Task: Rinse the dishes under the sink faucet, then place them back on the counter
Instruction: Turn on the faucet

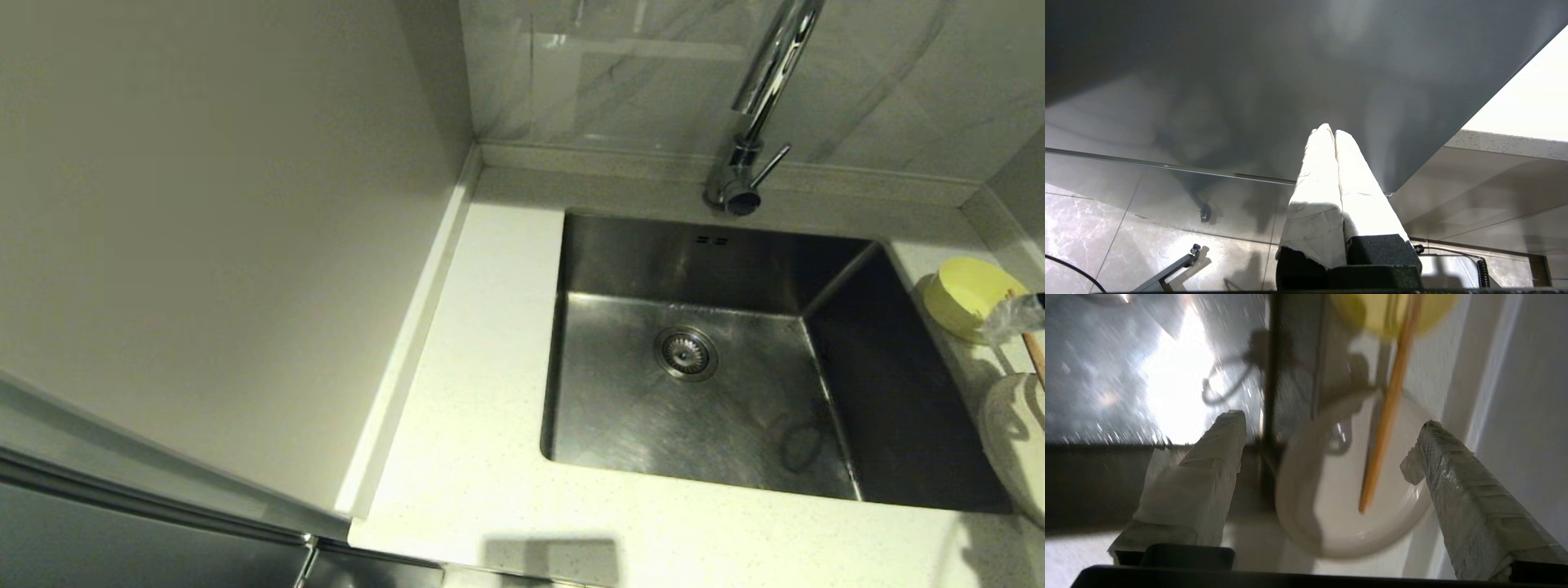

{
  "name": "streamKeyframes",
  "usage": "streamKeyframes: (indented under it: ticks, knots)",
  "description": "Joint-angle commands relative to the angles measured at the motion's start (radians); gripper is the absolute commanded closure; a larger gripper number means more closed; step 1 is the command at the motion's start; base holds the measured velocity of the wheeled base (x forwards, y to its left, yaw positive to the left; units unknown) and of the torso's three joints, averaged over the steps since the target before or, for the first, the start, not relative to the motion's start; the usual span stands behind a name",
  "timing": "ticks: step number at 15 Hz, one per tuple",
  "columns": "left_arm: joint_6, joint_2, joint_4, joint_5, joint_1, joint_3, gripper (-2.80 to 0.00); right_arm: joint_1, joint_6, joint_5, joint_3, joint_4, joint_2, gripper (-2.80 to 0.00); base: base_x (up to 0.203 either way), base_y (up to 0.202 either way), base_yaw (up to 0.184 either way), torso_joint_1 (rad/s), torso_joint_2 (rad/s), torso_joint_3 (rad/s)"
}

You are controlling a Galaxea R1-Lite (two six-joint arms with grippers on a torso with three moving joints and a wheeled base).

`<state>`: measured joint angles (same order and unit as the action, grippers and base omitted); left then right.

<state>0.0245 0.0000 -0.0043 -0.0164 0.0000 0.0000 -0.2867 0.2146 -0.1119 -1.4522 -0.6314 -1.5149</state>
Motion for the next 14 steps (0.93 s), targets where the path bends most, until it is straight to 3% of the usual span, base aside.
streamKeyframes:
  ticks: [1,2,3,6,8,10,14]
  knots:
    - [0.000,-0.002,0.000,0.000,0.000,0.000,0.00,0.058,-0.014,0.000,-0.005,0.083,-0.009,-2.80,0.000,0.000,0.000,0.000,0.00,0.000]
    - [0.000,-0.002,0.000,0.000,0.000,0.000,0.00,0.089,-0.036,-0.003,-0.014,0.115,-0.020,-2.80,0.000,0.000,0.000,0.000,0.00,0.000]
    - [0.000,-0.002,0.000,0.000,0.000,0.000,0.00,0.114,-0.054,-0.005,-0.030,0.123,-0.032,0.00,0.000,0.000,0.000,0.000,0.00,0.000]
    - [0.000,-0.002,0.000,0.000,0.000,0.000,0.00,0.157,-0.118,-0.003,-0.122,0.126,-0.088,0.00,0.000,0.000,0.000,0.000,0.00,0.000]
    - [0.000,-0.002,0.000,0.000,0.000,0.000,0.00,0.178,-0.204,0.009,-0.219,0.135,-0.148,0.00,0.000,0.000,0.000,0.000,0.00,0.000]
    - [0.000,-0.002,0.000,0.000,0.000,0.000,0.00,0.185,-0.271,0.057,-0.261,0.219,-0.194,0.00,0.000,0.000,0.000,0.000,0.00,0.000]
    - [0.000,-0.002,0.000,0.000,0.000,0.000,0.00,0.185,-0.328,0.121,-0.260,0.396,-0.241,0.00,0.000,0.000,0.000,0.000,0.00,0.000]
